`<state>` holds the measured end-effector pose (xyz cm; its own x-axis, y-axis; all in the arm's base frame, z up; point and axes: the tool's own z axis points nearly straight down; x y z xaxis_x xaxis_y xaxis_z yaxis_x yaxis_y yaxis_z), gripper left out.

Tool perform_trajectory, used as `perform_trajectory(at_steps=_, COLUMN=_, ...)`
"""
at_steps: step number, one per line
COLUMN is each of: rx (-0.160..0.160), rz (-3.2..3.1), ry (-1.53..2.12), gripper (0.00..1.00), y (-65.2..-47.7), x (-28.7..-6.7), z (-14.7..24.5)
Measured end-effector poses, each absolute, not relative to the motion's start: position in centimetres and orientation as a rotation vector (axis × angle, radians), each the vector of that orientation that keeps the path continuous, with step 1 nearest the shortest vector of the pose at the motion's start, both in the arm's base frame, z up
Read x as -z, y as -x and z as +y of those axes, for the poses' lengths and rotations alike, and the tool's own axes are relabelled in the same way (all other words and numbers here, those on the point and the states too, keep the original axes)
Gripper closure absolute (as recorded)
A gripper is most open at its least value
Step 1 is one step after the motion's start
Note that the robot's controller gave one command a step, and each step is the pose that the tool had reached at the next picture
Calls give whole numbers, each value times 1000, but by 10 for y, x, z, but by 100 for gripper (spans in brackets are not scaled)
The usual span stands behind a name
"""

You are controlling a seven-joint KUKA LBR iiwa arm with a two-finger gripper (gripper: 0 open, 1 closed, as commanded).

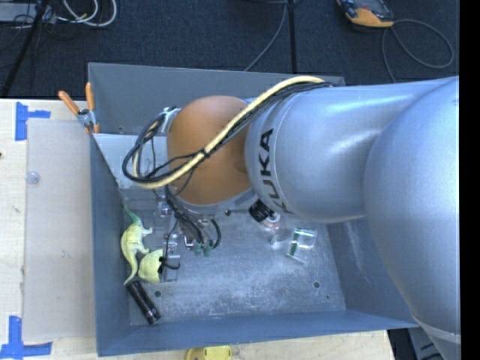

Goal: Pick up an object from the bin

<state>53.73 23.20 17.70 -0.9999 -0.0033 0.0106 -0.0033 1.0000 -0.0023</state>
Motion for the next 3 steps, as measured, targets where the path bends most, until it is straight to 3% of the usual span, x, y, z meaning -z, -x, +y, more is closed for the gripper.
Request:
perform_trajectory(at_steps=1, rx=-1, rz=-3139, ry=2, gripper=0, y=-539, x=-181, z=231)
perform_trajectory(at_steps=2, rx=0, rz=-3141, ry=-137, gripper=0, y=-537, x=-164, z=235)
perform_trajectory(at_steps=3, rx=-1, rz=-3106, ry=-457, gripper=0, y=-530, x=-106, z=236)
